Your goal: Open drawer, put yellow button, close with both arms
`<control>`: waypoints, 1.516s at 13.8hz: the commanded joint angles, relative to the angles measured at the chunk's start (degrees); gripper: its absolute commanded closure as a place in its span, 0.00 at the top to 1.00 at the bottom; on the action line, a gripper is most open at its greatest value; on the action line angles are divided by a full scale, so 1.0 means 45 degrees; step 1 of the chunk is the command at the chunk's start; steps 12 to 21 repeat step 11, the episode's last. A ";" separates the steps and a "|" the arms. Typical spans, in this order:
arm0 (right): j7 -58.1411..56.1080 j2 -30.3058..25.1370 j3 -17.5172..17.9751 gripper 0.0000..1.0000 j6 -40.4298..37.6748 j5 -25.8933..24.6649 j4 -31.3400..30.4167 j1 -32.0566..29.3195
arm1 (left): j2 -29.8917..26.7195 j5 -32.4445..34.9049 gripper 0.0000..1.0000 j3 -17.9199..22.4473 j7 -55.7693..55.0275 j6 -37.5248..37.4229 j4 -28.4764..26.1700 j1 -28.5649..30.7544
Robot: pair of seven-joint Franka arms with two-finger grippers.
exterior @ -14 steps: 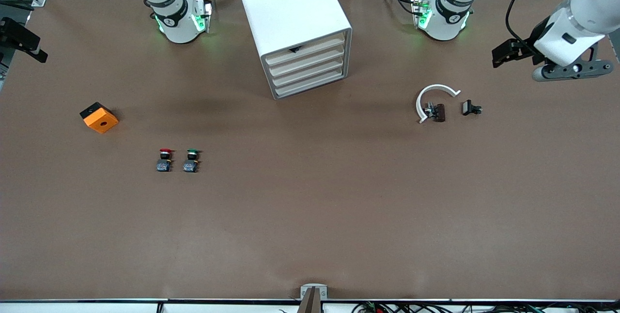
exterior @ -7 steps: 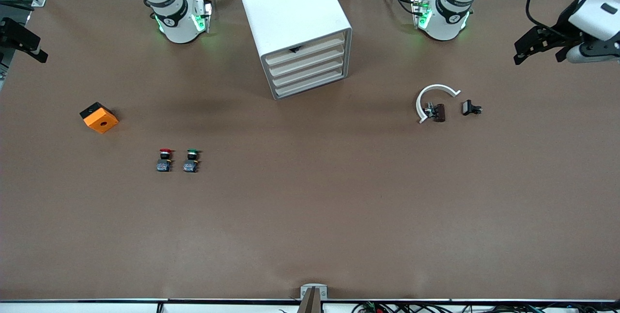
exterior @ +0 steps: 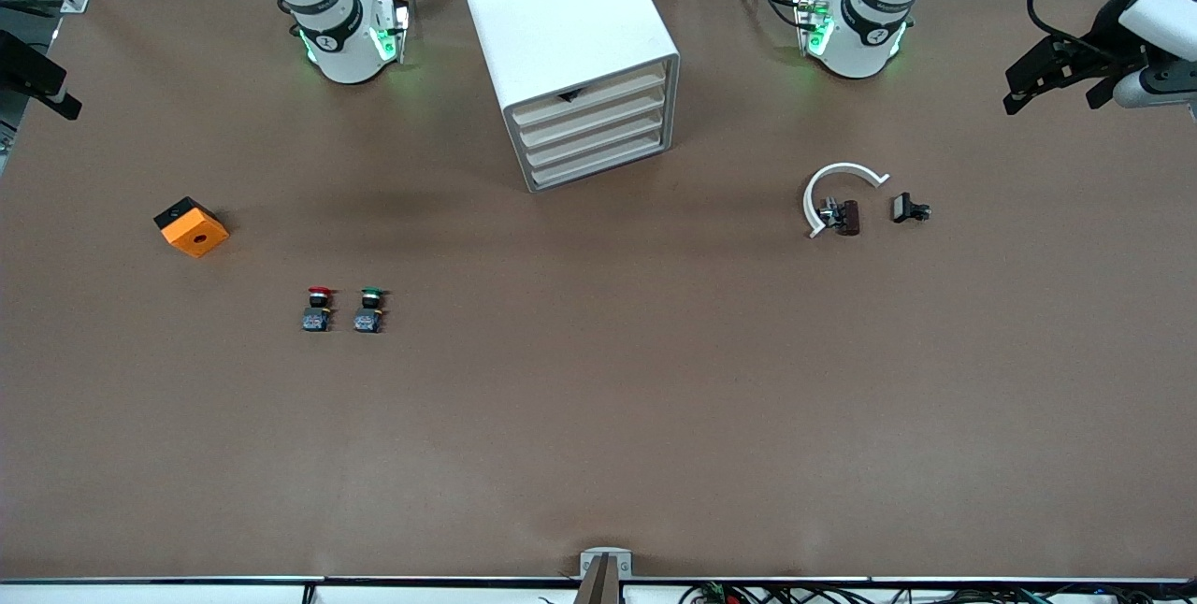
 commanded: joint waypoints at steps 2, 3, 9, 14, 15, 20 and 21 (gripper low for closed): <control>0.0205 -0.0074 0.0028 1.00 -0.0029 0.0077 0.0125 0.0034 | 0.1618 0.0014 1.00 -0.0017 0.0212 -0.0957 0.1940 -0.0025; 0.0205 -0.0075 0.0028 1.00 -0.0030 0.0077 0.0106 0.0034 | 0.1717 0.0014 1.00 -0.0036 0.0213 -0.1076 0.2137 -0.0044; 0.0146 -0.0094 0.0028 1.00 -0.0049 0.0019 0.0086 0.0035 | 0.1758 0.0014 1.00 -0.0036 0.0116 -0.1078 0.2178 -0.0102; 0.0126 -0.0094 0.0028 1.00 0.0009 -0.0001 0.0106 0.0034 | 0.1758 0.0014 1.00 -0.0036 0.0037 -0.1078 0.2197 -0.0103; 0.0126 -0.0094 0.0028 1.00 0.0009 -0.0001 0.0106 0.0034 | 0.1758 0.0014 1.00 -0.0036 0.0037 -0.1078 0.2197 -0.0103; 0.0126 -0.0094 0.0028 1.00 0.0009 -0.0001 0.0106 0.0034 | 0.1758 0.0014 1.00 -0.0036 0.0037 -0.1078 0.2197 -0.0103; 0.0126 -0.0094 0.0028 1.00 0.0009 -0.0001 0.0106 0.0034 | 0.1758 0.0014 1.00 -0.0036 0.0037 -0.1078 0.2197 -0.0103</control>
